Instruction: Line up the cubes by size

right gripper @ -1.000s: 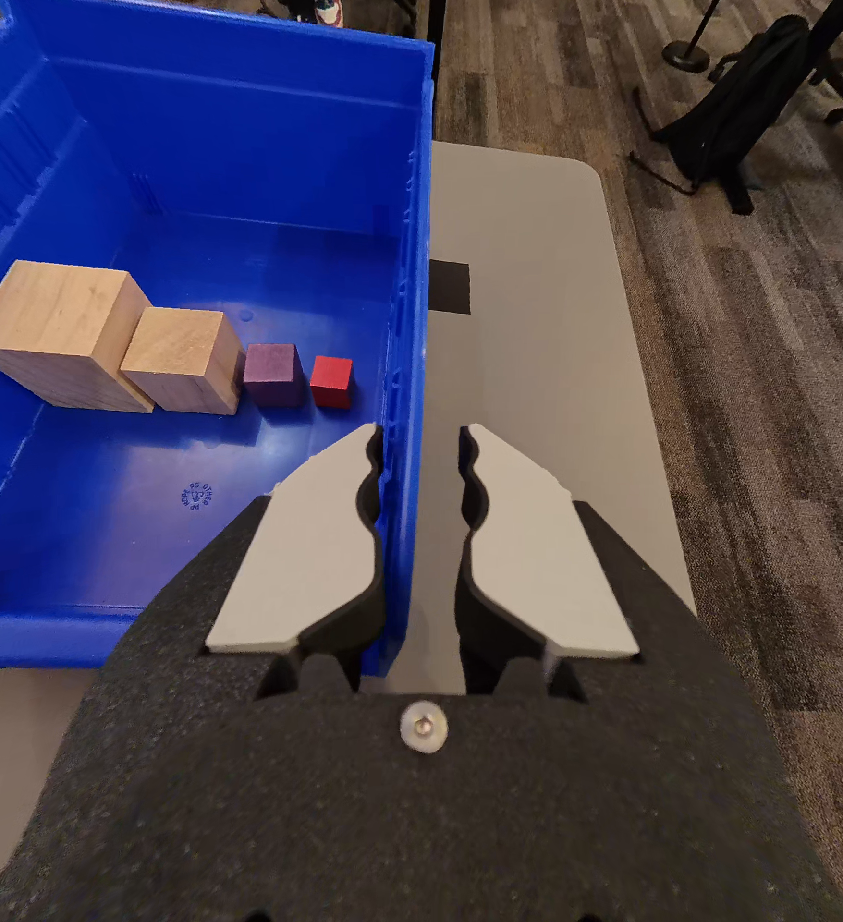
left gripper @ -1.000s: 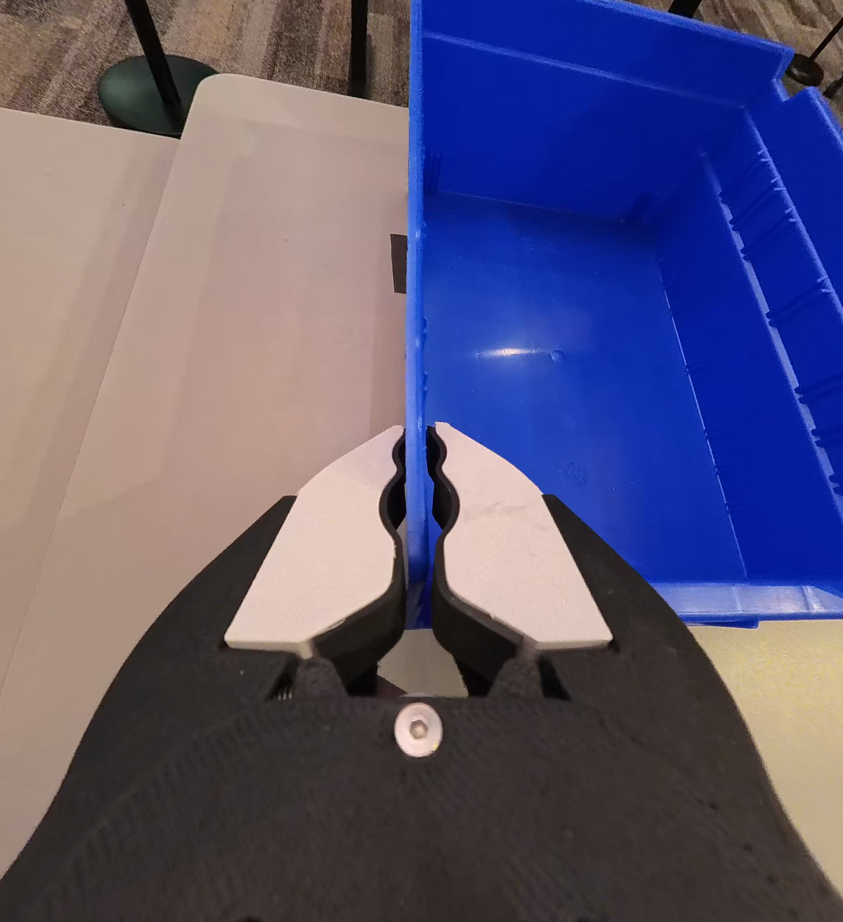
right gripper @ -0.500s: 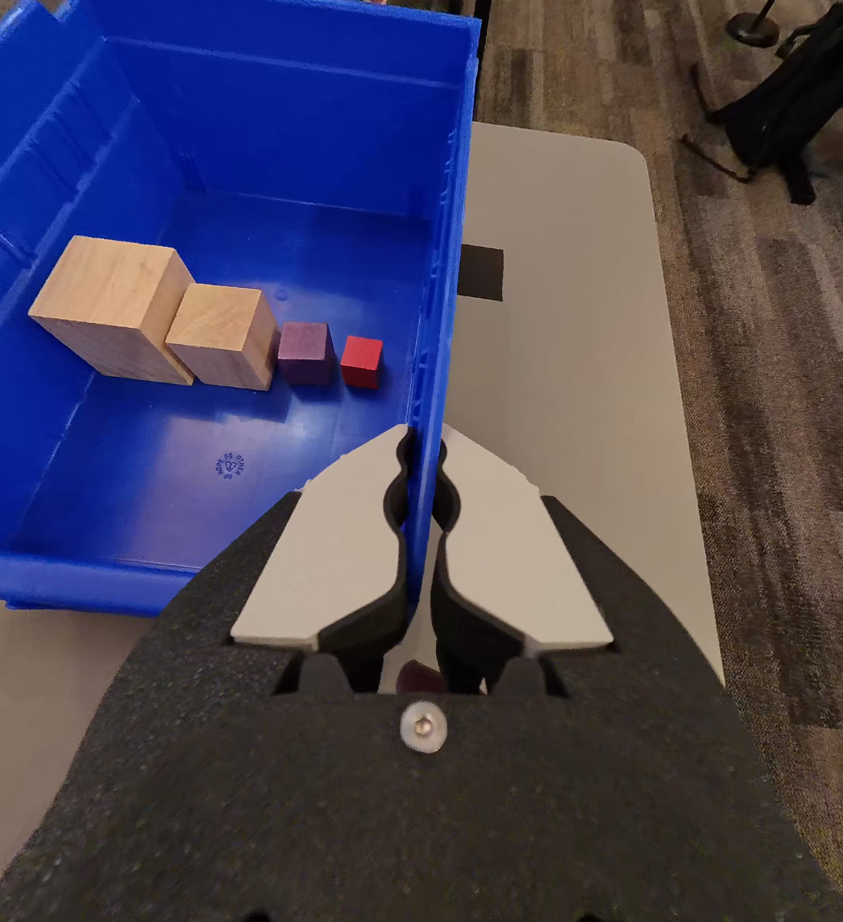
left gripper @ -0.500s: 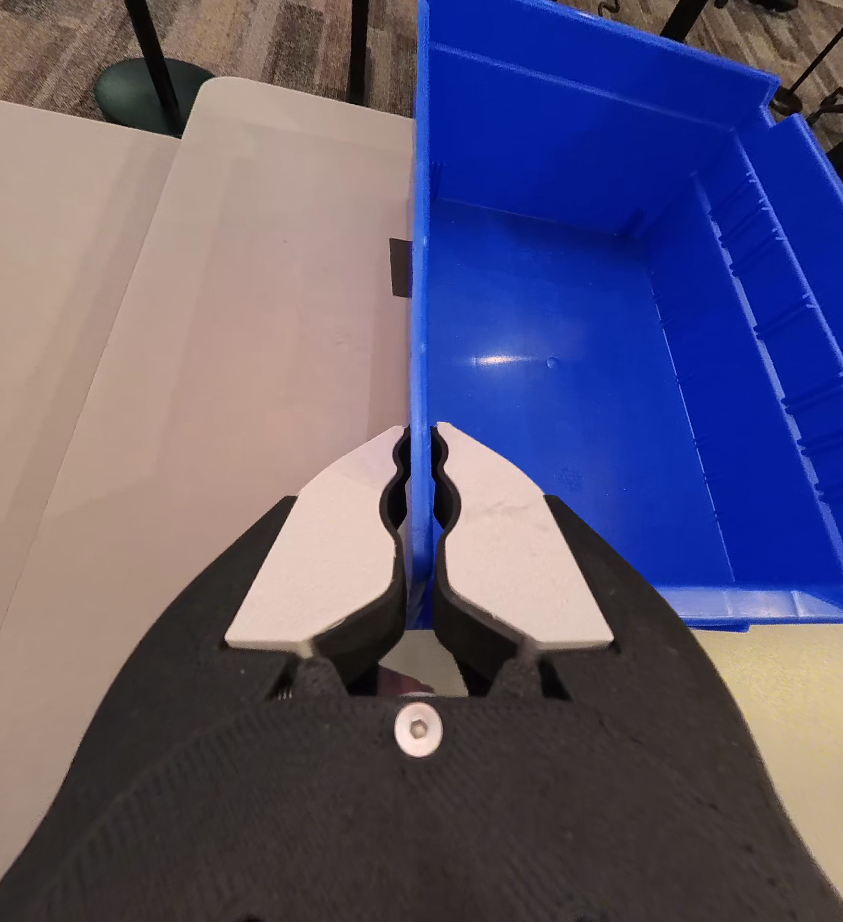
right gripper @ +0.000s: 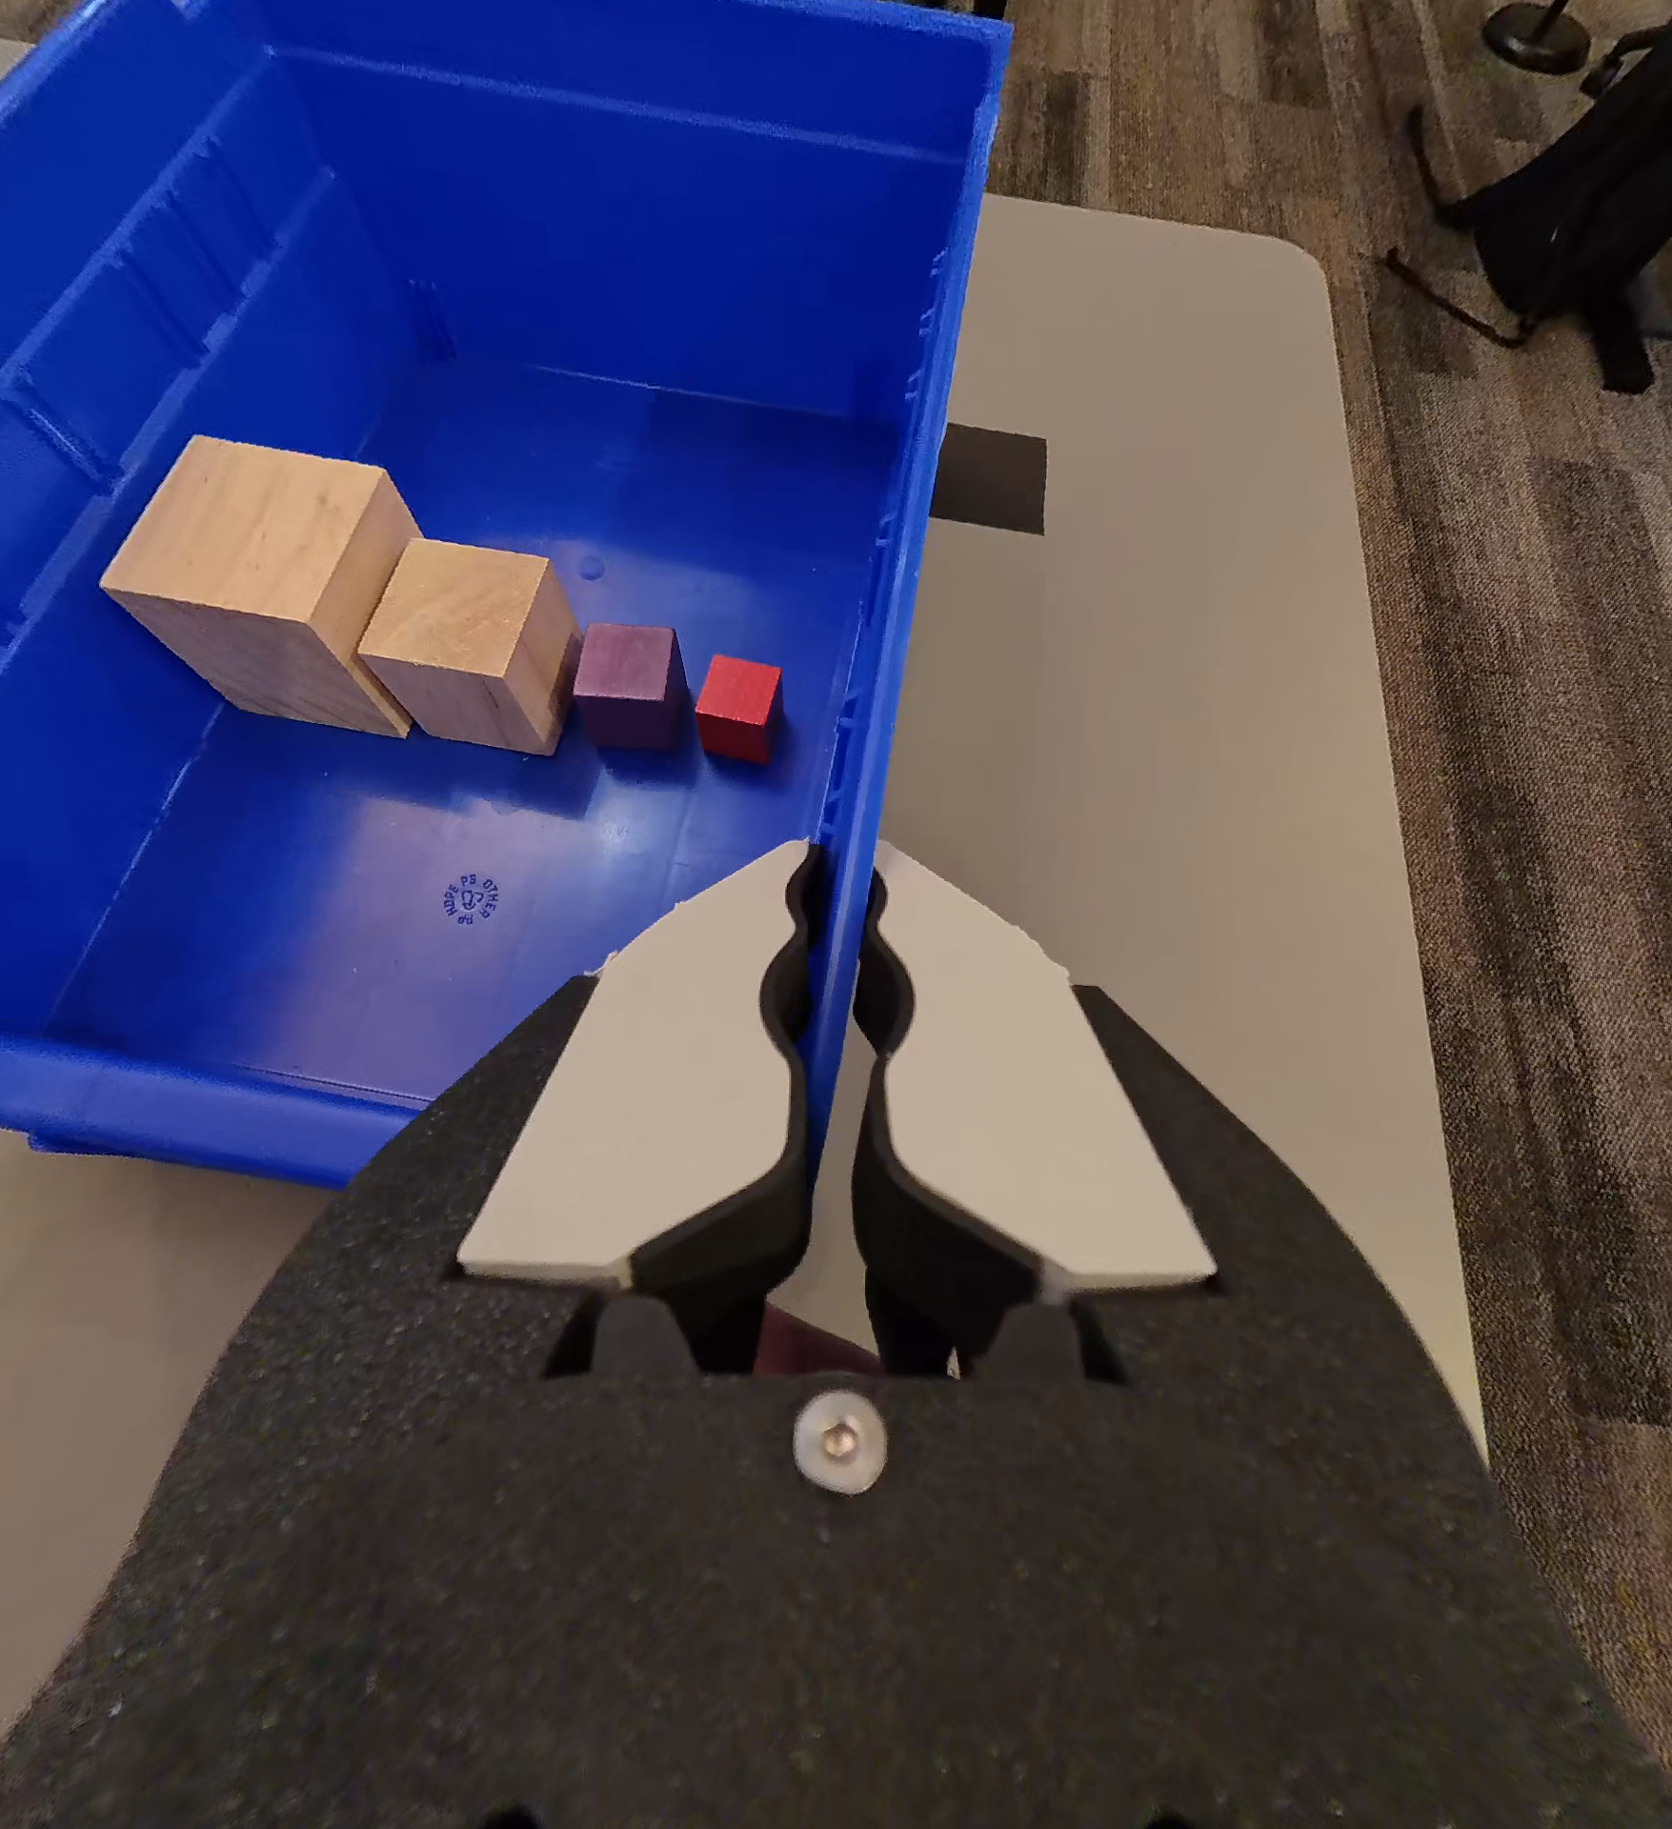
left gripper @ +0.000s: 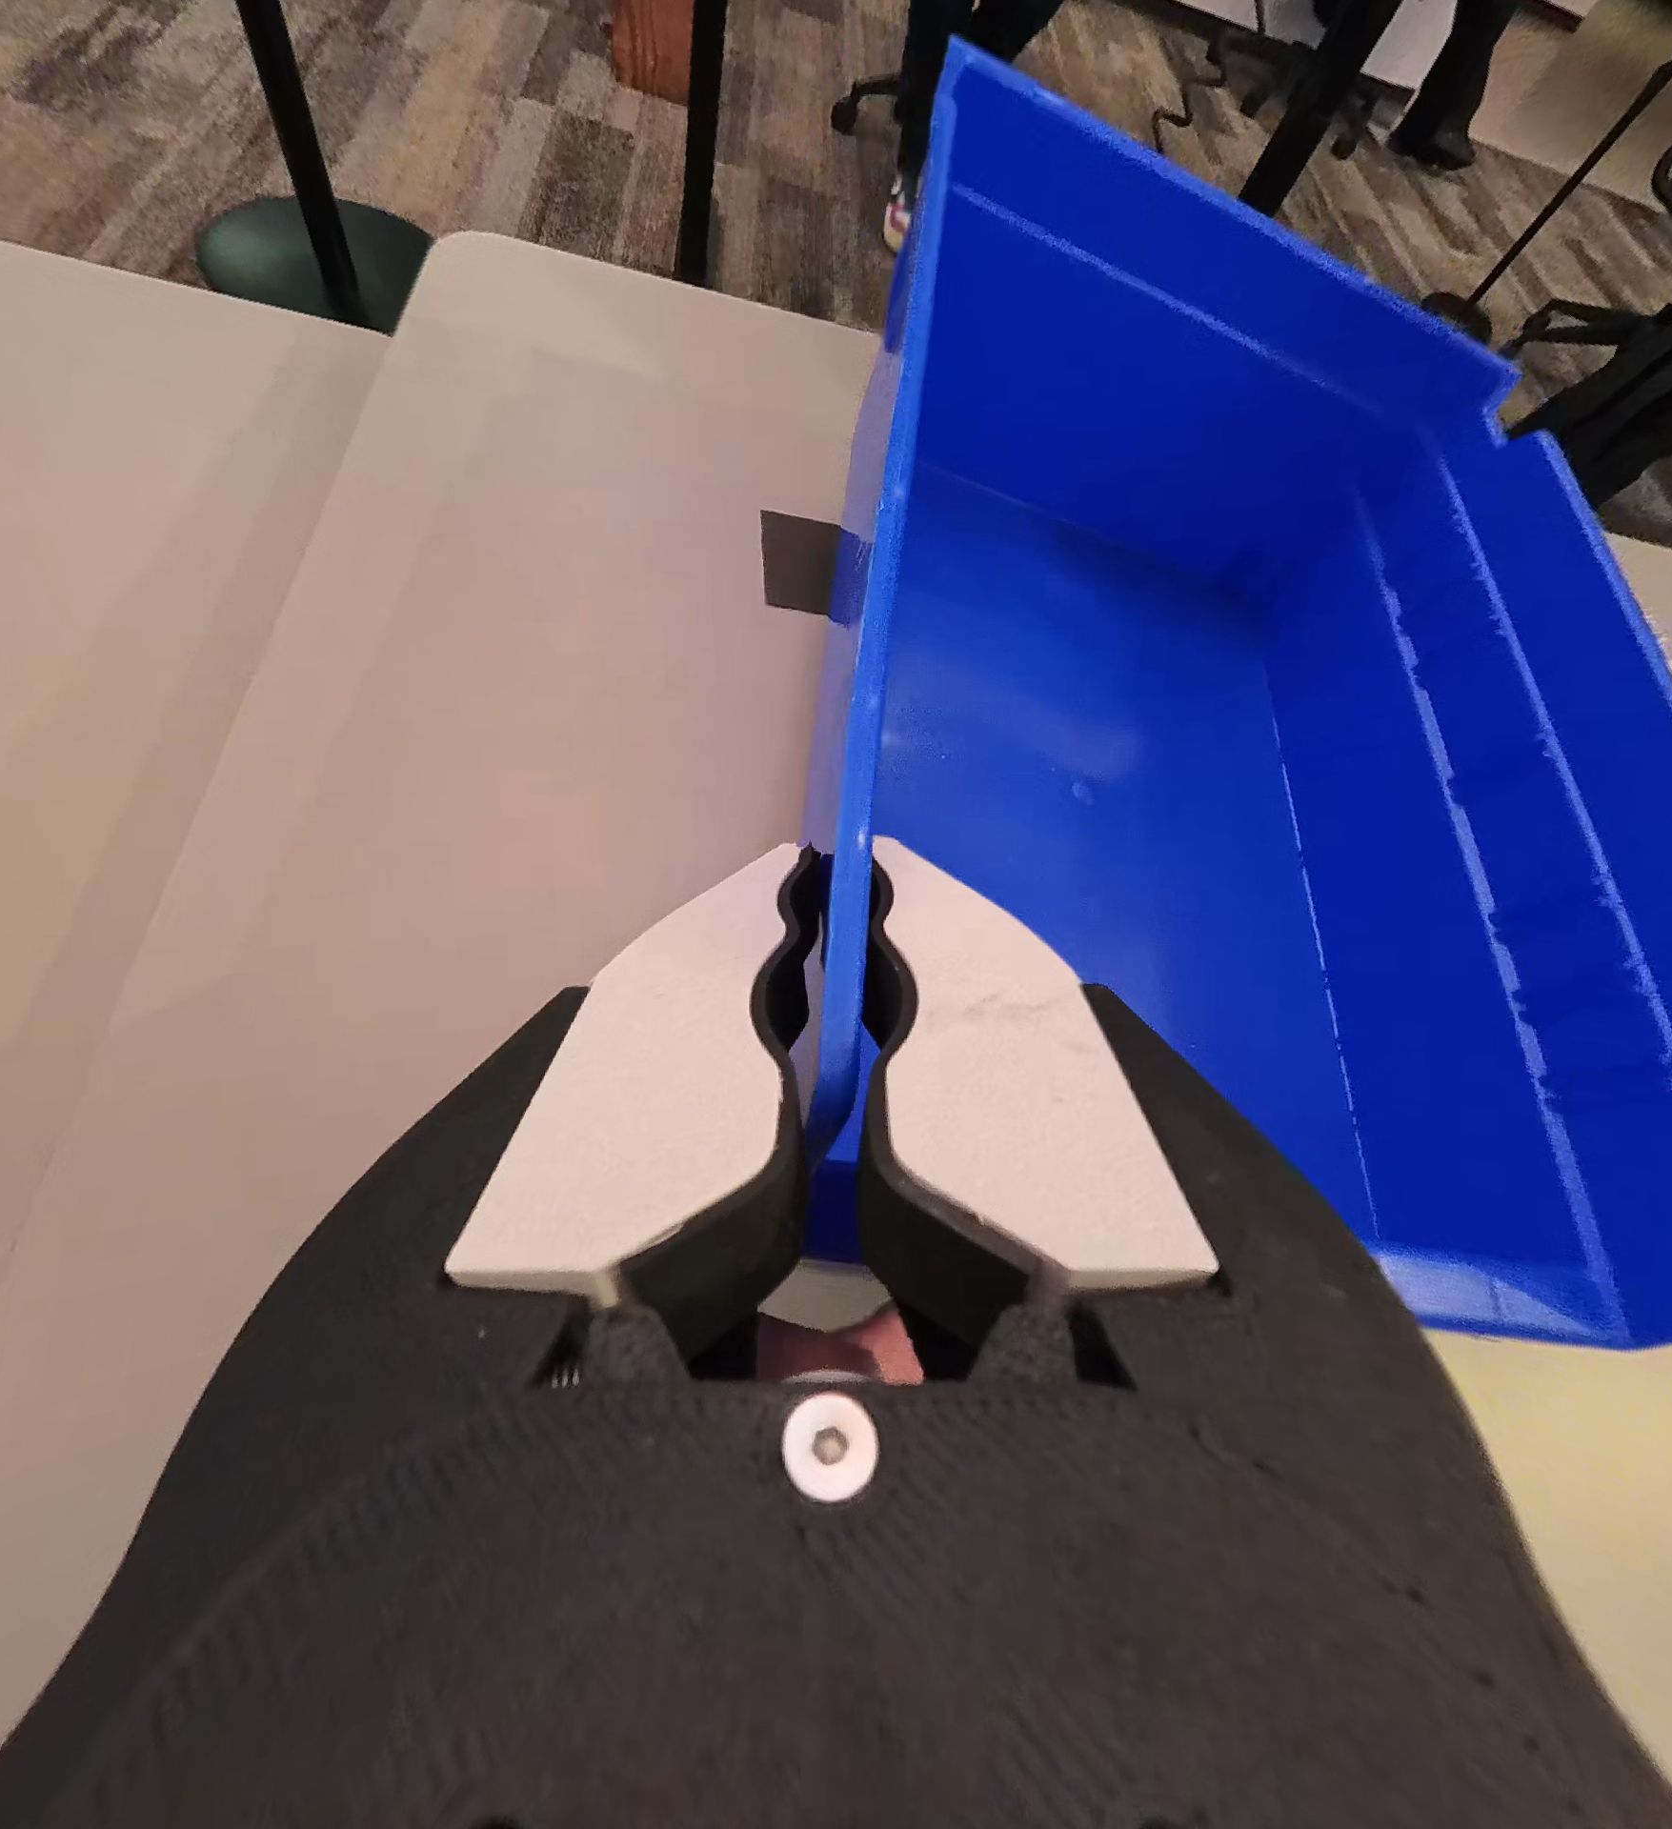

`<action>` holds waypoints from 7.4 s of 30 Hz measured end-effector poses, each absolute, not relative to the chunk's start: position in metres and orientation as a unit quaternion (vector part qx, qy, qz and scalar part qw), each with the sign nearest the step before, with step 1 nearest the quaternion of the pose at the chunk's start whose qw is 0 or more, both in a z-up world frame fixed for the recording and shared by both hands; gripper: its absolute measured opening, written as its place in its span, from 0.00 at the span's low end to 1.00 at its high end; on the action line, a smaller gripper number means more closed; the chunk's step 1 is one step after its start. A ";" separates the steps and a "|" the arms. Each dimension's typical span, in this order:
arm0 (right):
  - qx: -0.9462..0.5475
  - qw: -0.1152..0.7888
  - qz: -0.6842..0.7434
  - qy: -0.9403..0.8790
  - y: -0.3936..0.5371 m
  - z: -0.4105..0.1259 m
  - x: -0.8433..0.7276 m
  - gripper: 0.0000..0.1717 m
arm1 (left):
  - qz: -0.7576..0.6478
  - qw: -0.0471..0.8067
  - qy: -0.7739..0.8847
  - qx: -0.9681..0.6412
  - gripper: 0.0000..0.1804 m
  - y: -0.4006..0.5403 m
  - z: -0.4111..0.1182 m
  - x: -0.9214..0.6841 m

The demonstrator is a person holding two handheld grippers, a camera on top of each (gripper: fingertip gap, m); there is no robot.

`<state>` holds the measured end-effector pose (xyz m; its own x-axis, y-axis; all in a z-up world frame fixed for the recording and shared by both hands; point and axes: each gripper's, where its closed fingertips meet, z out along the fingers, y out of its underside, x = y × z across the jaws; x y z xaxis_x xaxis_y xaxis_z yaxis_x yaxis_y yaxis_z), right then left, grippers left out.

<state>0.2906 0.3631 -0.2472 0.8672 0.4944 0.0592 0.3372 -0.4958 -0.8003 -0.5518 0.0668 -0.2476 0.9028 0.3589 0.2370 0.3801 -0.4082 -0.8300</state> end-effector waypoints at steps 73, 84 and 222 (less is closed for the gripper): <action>-0.770 0.396 0.279 -0.414 0.153 -0.250 -0.211 0.01 | 0.012 0.643 -0.265 -0.718 0.04 -0.183 -0.091 -0.521; -0.773 0.404 0.333 -0.358 0.137 -0.248 -0.304 0.06 | -0.003 0.656 -0.259 -0.709 0.04 -0.211 -0.078 -0.484; -0.658 0.477 0.302 -0.498 0.102 -0.253 -0.279 0.04 | 0.134 0.518 -0.233 -0.812 0.07 -0.020 -0.263 -0.424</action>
<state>-0.2793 0.1017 -0.2533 0.3218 0.9436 0.0777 0.3670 -0.0486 -0.9290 -0.4239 -0.0201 -0.2626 0.8554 0.5173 0.0246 0.2399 -0.3537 -0.9041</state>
